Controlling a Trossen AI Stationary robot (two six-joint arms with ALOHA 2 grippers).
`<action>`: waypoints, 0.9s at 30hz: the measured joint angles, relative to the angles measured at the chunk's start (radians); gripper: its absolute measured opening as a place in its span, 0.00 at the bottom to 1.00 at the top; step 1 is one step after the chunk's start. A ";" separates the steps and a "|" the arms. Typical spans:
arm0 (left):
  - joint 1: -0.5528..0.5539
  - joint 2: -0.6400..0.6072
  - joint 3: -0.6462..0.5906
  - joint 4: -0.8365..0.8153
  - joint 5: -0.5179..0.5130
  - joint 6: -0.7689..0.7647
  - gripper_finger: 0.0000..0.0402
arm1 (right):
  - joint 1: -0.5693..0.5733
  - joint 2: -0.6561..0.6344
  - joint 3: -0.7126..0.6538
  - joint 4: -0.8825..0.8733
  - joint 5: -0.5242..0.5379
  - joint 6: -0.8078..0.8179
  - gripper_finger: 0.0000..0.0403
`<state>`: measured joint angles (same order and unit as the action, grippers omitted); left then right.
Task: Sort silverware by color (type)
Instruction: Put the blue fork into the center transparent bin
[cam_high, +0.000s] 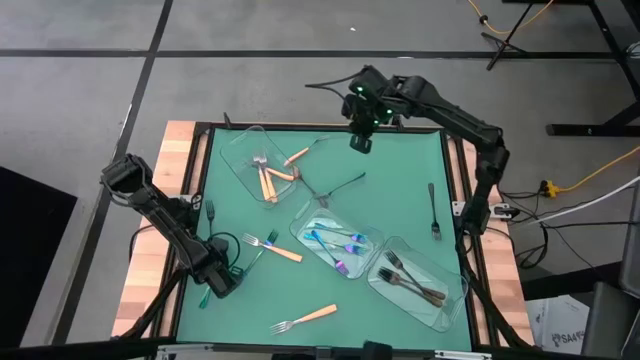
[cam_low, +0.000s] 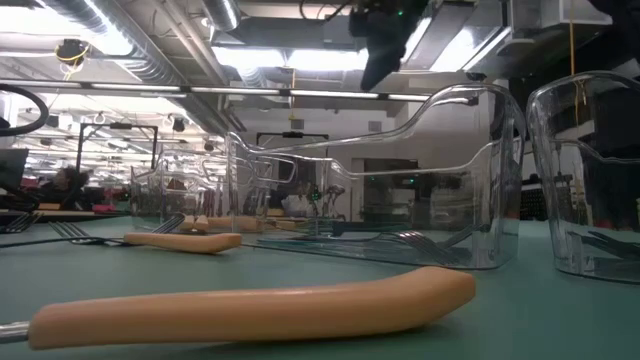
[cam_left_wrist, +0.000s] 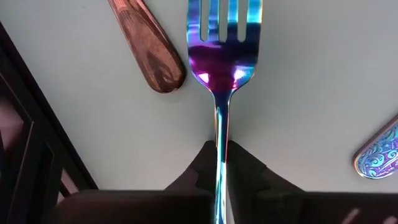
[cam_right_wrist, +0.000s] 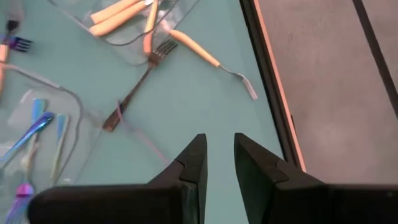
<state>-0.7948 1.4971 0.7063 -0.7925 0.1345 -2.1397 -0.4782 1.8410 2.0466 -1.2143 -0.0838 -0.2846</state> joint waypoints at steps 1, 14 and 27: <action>0.000 0.000 0.001 -0.002 0.000 0.003 0.02 | 0.000 -0.014 -0.012 0.001 -0.006 0.002 0.17; 0.036 -0.011 0.137 -0.010 -0.148 0.398 0.02 | 0.000 -0.286 -0.399 0.166 -0.014 0.102 0.17; 0.368 -0.023 0.321 0.012 -0.346 1.265 0.03 | 0.001 -0.551 -0.734 0.277 0.005 0.237 0.17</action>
<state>-0.4269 1.4742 1.0277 -0.7807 -0.2111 -0.8747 -0.4774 1.2897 1.3123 -0.9374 -0.0793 -0.0471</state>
